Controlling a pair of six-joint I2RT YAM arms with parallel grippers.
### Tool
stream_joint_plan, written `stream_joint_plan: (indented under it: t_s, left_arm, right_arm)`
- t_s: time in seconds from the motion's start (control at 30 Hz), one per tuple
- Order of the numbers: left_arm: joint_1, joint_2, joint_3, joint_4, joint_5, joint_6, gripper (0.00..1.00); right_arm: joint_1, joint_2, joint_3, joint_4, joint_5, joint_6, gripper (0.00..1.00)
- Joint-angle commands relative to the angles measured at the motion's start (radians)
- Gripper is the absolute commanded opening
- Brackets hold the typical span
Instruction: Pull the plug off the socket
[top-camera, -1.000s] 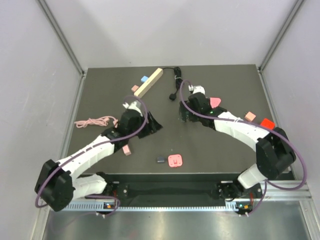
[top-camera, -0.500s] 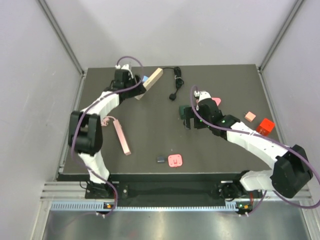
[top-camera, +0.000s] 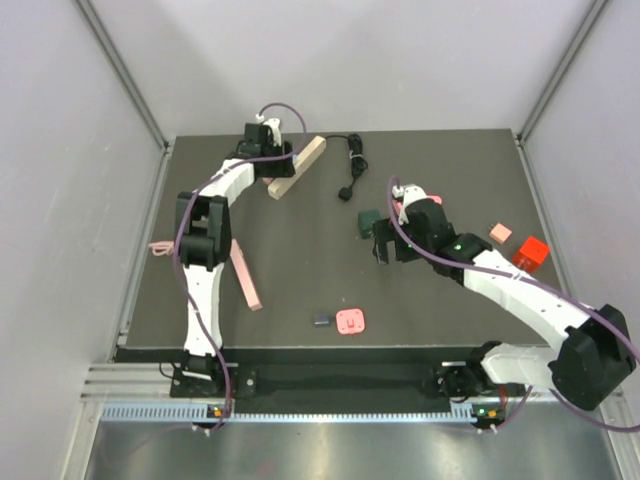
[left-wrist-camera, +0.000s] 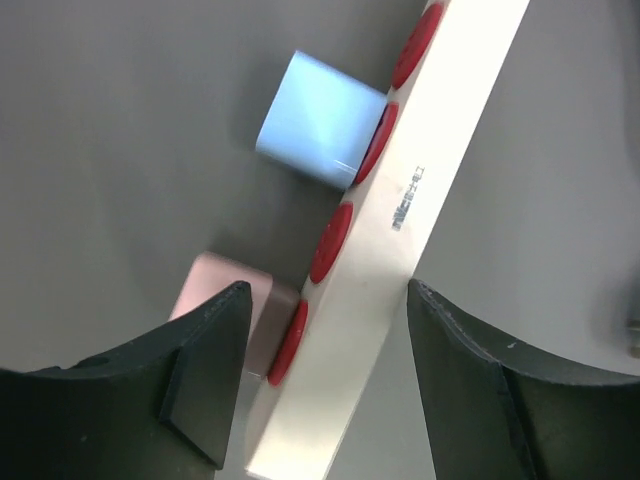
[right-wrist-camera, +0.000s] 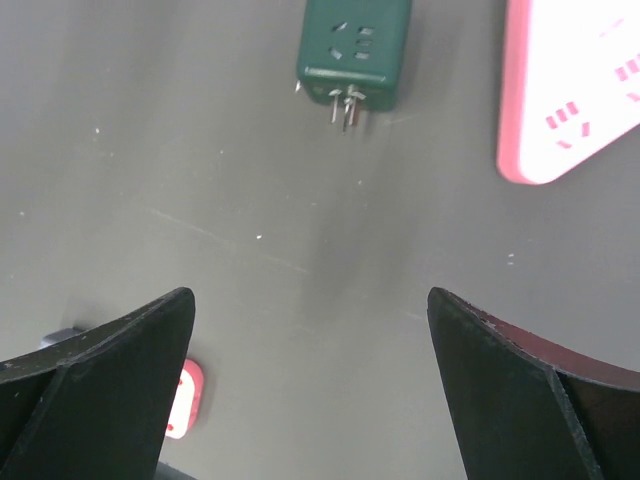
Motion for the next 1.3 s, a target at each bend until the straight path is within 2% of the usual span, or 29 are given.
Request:
stream_joint_plan:
  t_s: [0.0,0.03,0.13,0.17,0.27,0.3,0.5,0.73,0.8,0.87,0.97,1.07,1.1,1.17,1.2,1.27]
  left_arm:
    - [0.0,0.028,0.049,-0.007,0.036,0.042,0.68]
    - [-0.005,0.04,0.047,-0.002,0.038,0.035,0.68]
    - [-0.016,0.063,0.043,0.001,0.013,0.016,0.59]
    - [-0.017,0.065,0.035,0.006,0.007,0.003,0.51]
    - [-0.019,0.053,-0.011,0.025,-0.02,-0.029,0.41]
    - [-0.02,0.044,-0.028,0.033,-0.031,-0.035,0.34]
    - [-0.037,-0.116,-0.219,0.067,-0.076,-0.089,0.1]
    - [-0.111,-0.372,-0.558,0.099,-0.142,-0.222,0.04]
    - [-0.138,-0.421,-0.654,0.093,-0.204,-0.277,0.02]
    - [-0.212,-0.505,-0.734,0.096,-0.23,-0.334,0.02]
    - [-0.261,-0.555,-0.778,0.056,-0.258,-0.401,0.05]
    - [-0.276,-0.645,-0.851,0.058,-0.238,-0.451,0.21]
    - [-0.273,-0.708,-0.867,0.055,-0.231,-0.454,0.36]
    - [-0.275,-0.777,-0.896,0.039,-0.235,-0.451,0.48]
    - [-0.273,-0.842,-0.901,0.018,-0.24,-0.449,0.57]
    - [-0.27,-0.903,-0.905,-0.014,-0.26,-0.437,0.61]
  right_arm:
    - [-0.032,-0.055,0.021,-0.003,0.008,-0.037,1.0]
    - [-0.035,-0.058,0.026,-0.006,0.008,-0.037,1.0]
    - [-0.039,-0.058,0.038,-0.021,0.005,-0.039,1.0]
    - [-0.039,-0.06,0.038,-0.021,0.005,-0.036,1.0]
    - [-0.038,-0.065,0.035,-0.021,-0.008,-0.026,1.0]
    - [-0.039,-0.065,0.035,-0.02,-0.012,-0.023,1.0]
    - [-0.039,-0.063,0.021,0.005,-0.061,0.004,1.0]
    - [-0.036,0.046,0.06,0.007,-0.135,0.061,1.0]
    - [-0.032,0.064,0.069,0.011,-0.137,0.064,1.0]
    - [-0.027,0.093,0.09,0.029,-0.146,0.07,1.0]
    - [0.0,0.13,0.113,0.049,-0.163,0.078,1.0]
    - [0.037,0.167,0.147,0.074,-0.163,0.098,1.0]
    - [0.043,0.175,0.161,0.082,-0.163,0.116,1.0]
    - [0.063,0.204,0.179,0.089,-0.16,0.132,1.0]
    - [0.069,0.214,0.198,0.091,-0.157,0.148,1.0]
    - [0.088,0.248,0.216,0.099,-0.138,0.168,1.0]
